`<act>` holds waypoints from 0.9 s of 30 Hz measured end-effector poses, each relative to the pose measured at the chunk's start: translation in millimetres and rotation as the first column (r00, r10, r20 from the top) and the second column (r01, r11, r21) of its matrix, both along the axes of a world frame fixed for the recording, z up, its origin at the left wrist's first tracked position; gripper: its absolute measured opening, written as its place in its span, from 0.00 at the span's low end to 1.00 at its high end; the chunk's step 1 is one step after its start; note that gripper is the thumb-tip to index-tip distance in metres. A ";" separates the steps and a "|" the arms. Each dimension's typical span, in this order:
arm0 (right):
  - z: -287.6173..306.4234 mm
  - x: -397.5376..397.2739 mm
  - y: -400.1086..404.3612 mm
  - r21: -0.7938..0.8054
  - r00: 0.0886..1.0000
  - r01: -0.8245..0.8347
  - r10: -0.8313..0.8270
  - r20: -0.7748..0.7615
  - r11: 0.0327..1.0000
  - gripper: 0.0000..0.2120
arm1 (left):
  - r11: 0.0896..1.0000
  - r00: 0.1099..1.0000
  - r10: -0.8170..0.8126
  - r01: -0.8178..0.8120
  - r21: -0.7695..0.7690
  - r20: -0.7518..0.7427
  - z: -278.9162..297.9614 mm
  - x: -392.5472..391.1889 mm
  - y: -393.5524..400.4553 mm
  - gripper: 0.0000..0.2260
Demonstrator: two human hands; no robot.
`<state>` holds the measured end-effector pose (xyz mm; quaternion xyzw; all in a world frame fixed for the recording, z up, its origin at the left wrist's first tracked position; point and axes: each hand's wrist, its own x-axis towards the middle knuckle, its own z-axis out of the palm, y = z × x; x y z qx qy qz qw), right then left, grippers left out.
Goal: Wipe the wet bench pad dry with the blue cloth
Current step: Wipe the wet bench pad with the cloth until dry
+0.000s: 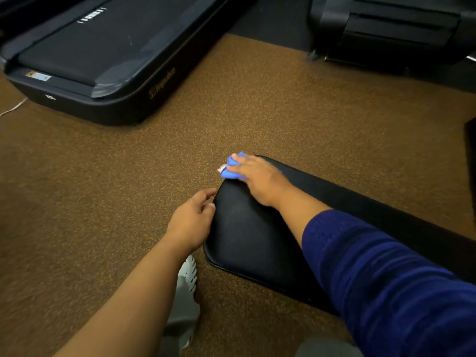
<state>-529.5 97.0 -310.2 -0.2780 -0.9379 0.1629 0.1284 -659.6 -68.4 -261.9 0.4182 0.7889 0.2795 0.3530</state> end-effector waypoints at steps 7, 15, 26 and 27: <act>4.7 -12.0 -24.6 -0.024 0.852 0.522 -0.523 -0.039 0.853 0.20 | 0.999 0.997 -0.025 0.021 0.048 0.078 1.1 -5.0 -3.4 0.17; 8.4 25.1 -153.3 -0.094 0.973 -0.188 0.172 -0.156 0.978 0.16 | 0.992 0.984 -0.115 0.122 0.043 -0.133 11.8 18.1 0.4 0.14; 17.9 286.4 -188.4 -0.181 0.999 0.032 -0.027 0.031 0.983 0.15 | 0.862 0.768 -0.482 0.503 -0.068 -0.422 13.8 111.6 -17.8 0.14; 20.5 315.5 -194.9 -0.173 0.993 0.102 -0.092 0.068 0.980 0.17 | 0.860 0.772 -0.489 0.505 -0.074 -0.406 13.1 115.3 -19.5 0.14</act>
